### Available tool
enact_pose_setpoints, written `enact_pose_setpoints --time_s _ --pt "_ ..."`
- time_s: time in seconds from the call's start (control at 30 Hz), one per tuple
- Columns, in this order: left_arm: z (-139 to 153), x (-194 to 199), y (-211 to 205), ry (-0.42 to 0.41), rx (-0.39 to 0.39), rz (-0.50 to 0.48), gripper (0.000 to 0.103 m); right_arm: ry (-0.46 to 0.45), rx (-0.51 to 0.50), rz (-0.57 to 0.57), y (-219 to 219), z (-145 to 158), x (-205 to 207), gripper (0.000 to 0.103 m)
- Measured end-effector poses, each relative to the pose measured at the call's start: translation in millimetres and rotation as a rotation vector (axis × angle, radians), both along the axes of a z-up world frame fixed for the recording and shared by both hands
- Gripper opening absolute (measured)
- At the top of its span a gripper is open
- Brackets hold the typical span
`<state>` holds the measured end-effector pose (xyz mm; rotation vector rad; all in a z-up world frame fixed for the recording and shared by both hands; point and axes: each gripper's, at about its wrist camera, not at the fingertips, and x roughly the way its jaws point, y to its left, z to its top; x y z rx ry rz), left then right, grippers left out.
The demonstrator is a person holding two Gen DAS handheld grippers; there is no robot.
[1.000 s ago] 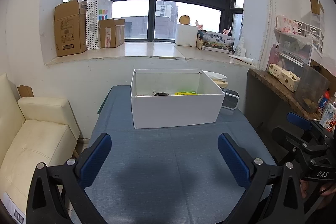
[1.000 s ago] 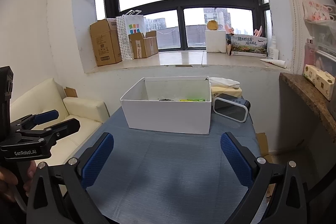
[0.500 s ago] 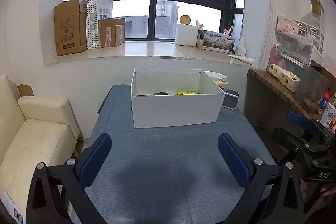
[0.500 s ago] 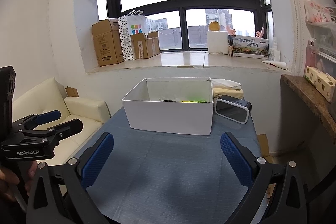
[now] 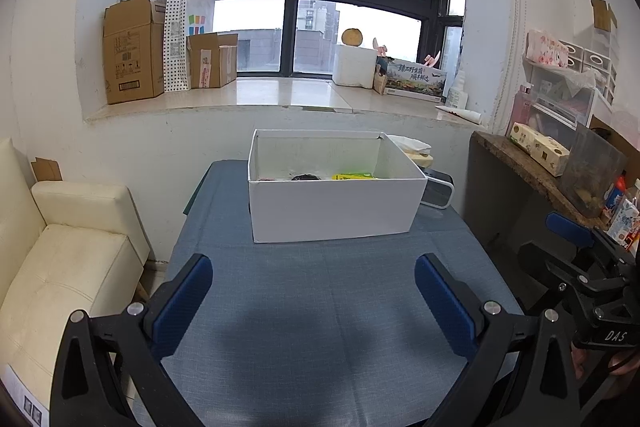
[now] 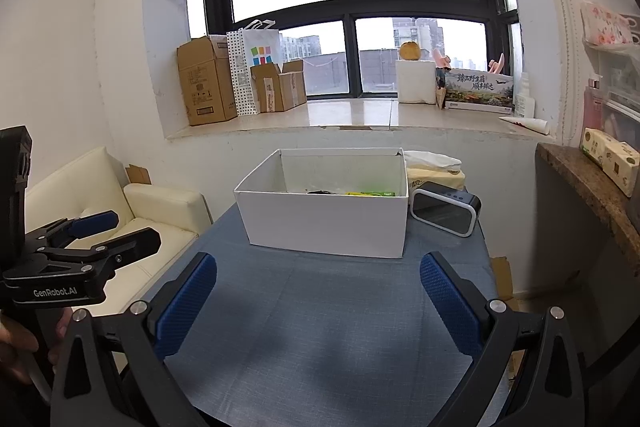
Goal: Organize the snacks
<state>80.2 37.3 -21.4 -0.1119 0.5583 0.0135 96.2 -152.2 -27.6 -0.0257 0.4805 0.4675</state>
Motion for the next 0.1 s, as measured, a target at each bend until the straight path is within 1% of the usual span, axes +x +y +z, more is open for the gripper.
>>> enact_pose_setpoints --time_s 0.1 --pt "0.1 0.2 0.4 -0.001 0.000 -0.006 0.103 0.001 0.001 -0.002 -0.1 -0.1 -0.5 0.103"
